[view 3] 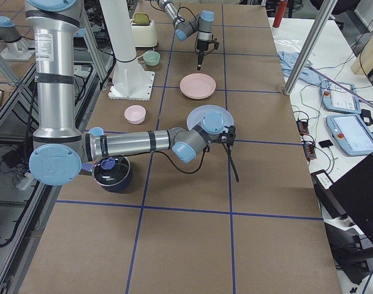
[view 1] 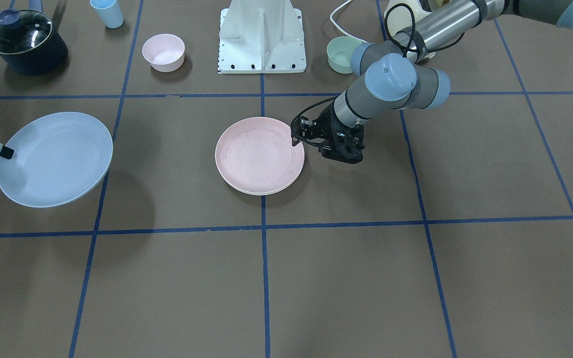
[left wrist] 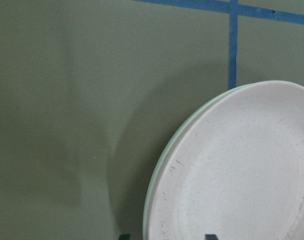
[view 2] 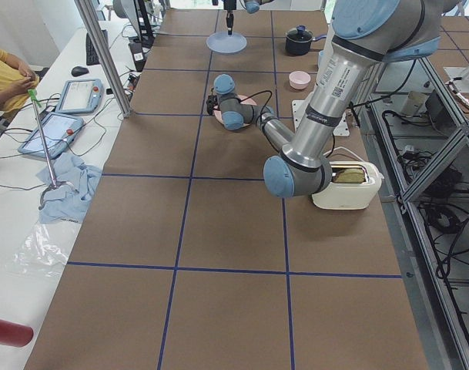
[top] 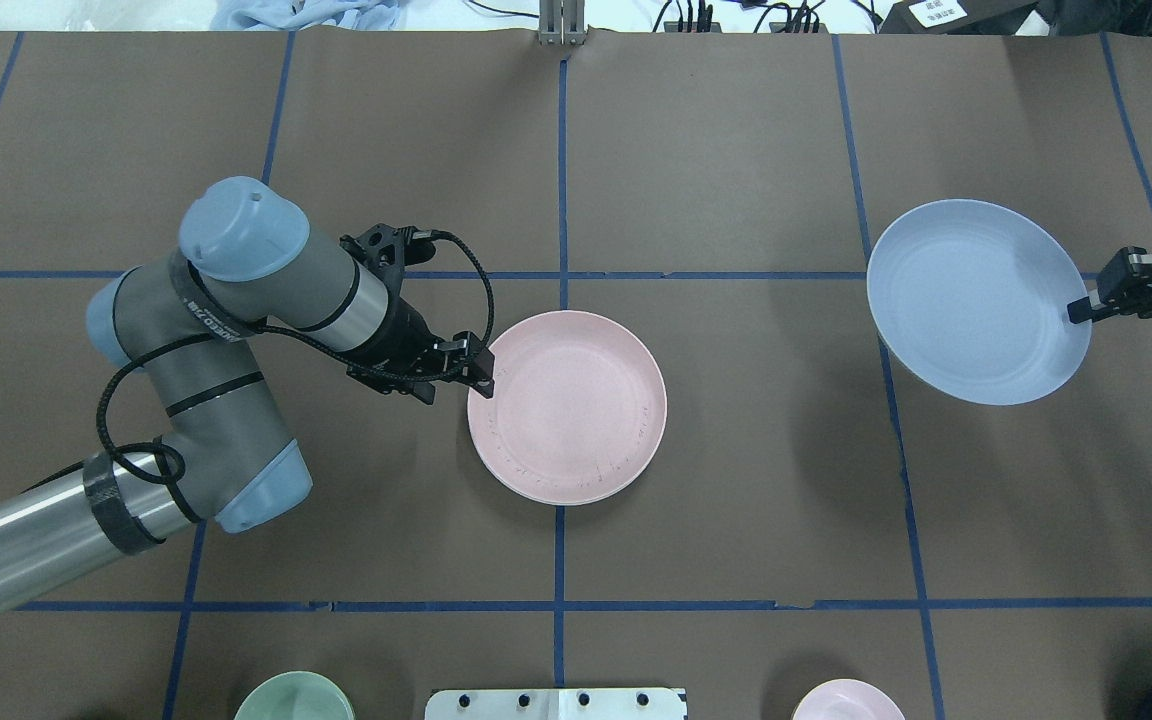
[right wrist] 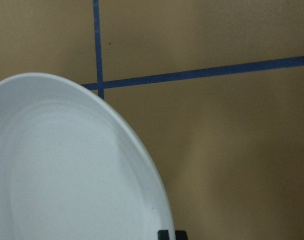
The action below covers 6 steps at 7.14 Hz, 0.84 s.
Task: Stack three plates with pink and blue
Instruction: 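Release the pink plate with the left gripper while the right gripper lifts the blue plate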
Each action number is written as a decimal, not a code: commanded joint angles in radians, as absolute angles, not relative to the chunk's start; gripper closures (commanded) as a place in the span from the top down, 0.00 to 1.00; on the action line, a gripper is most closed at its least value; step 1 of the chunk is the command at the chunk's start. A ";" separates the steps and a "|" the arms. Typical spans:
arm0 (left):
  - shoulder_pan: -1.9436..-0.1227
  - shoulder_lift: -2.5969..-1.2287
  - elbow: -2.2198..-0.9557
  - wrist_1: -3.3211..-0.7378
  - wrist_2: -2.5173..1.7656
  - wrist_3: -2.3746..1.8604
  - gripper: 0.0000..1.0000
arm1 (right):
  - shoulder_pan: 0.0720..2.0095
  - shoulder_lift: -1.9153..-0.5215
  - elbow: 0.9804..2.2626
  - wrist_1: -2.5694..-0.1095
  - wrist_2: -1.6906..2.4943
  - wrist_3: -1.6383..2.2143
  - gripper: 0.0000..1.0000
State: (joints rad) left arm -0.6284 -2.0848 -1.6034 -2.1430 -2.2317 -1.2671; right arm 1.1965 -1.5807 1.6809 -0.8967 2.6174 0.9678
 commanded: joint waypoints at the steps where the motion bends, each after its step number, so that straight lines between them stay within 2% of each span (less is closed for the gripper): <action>1: -0.693 -2.001 -1.695 -2.146 -2.241 -1.252 0.99 | 1.110 -1.513 1.689 -0.826 2.568 1.194 0.00; 5: -0.801 -1.806 -1.764 -2.154 -2.241 -0.961 0.99 | 0.804 -1.338 1.735 -0.804 2.240 1.596 0.00; 6: -0.820 -1.796 -1.763 -2.154 -2.241 -0.928 0.99 | 0.764 -1.300 1.735 -0.810 2.205 1.659 0.00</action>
State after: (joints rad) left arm -0.7932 -1.8267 -1.7599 -2.1519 -2.2410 -0.9874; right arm 0.8248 -1.3501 1.7307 -0.8034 2.2635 1.5748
